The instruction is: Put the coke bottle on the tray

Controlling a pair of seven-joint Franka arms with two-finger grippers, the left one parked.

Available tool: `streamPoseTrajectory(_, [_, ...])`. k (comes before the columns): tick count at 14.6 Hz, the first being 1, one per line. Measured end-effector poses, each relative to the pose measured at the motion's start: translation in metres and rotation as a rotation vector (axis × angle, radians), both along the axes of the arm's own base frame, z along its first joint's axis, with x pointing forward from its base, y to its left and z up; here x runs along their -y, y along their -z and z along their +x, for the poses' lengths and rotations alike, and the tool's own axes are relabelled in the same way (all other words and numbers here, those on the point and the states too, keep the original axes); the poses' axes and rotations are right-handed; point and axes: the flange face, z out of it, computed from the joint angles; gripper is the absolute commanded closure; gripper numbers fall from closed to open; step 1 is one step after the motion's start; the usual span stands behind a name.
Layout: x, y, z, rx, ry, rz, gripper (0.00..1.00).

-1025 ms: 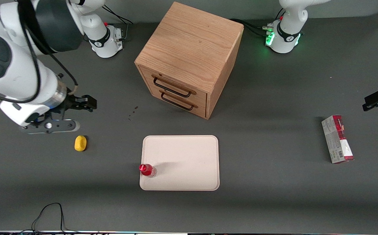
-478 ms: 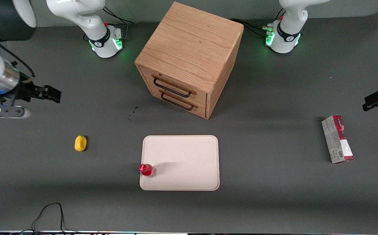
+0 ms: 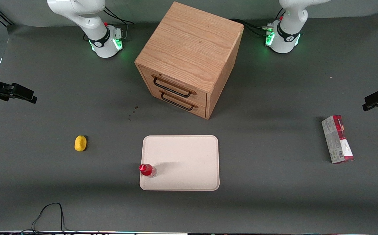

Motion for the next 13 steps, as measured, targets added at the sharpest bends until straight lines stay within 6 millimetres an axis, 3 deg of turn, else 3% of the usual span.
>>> streamPoseTrajectory(4, [0.0,0.008,-0.005,0.02,0.004,0.015,0.0])
streamPoseTrajectory(13, [0.017,0.0,-0.005,0.046,-0.049,-0.003,0.0])
